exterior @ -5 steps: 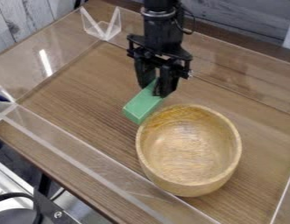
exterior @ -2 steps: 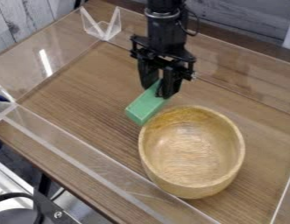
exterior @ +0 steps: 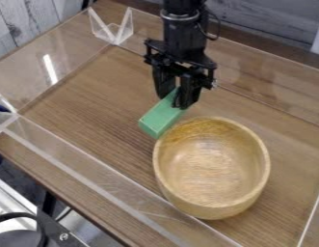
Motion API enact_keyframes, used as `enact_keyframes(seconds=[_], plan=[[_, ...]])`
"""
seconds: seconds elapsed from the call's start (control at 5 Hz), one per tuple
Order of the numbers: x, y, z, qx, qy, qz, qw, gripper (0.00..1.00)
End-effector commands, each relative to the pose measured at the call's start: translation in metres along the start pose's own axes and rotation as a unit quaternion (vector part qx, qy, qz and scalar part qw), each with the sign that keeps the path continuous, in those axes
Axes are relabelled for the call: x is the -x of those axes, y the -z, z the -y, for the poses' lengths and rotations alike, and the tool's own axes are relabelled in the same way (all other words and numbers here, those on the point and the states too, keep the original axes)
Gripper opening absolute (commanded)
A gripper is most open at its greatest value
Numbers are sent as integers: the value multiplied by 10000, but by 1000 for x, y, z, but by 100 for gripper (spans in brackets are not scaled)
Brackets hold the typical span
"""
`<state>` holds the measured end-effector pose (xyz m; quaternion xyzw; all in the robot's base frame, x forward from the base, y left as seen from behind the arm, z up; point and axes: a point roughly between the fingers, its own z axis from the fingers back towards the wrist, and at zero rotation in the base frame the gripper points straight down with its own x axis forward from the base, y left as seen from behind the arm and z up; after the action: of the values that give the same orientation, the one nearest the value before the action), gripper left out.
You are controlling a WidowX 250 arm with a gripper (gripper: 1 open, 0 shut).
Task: Remove the green block from inside the brown bowl and put it on the table
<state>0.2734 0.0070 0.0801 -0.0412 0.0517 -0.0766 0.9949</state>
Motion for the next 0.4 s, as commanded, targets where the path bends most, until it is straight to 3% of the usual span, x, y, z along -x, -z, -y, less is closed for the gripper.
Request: enact_keyframes(seconds=[0.0,0.2], plan=[[-4,-8,1,-82,33,151,9998,0],[-4,-8,2,-94,28,145,9998,0]])
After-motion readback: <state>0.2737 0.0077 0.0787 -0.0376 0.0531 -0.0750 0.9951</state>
